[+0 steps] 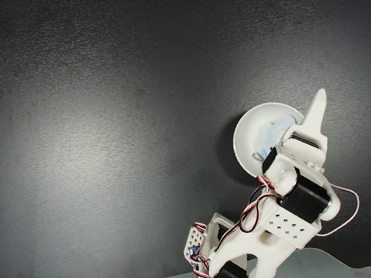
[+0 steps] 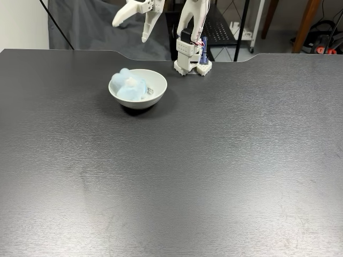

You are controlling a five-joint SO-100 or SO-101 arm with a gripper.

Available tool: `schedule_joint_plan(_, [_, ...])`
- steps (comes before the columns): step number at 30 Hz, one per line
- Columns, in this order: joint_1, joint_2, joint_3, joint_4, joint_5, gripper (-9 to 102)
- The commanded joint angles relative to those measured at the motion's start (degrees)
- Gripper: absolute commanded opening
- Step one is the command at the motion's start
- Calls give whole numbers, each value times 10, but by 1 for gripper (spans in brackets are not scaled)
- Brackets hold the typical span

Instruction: Grasp a skyblue doll and put it in the white bowl.

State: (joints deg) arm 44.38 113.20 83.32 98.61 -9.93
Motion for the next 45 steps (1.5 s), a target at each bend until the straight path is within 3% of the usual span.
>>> schedule_joint_plan(1, [0,8,-14,27,5,74])
schedule_joint_plan(5, [-26,30,-47,17,4,76])
schedule_joint_plan(13, [-229,130,-157,12,8,76])
schedule_joint_plan(19, [-332,222,-202,11,93,75])
schedule_joint_plan(23, [-378,242,-193,21,141,75])
schedule_joint_plan(30, [-406,247,-90,25,137,73])
schedule_joint_plan(36, [-407,293,8,14,144,56])
schedule_joint_plan(41, [-404,327,67,5,144,28])
schedule_joint_plan(45, [-402,353,123,-81,143,6])
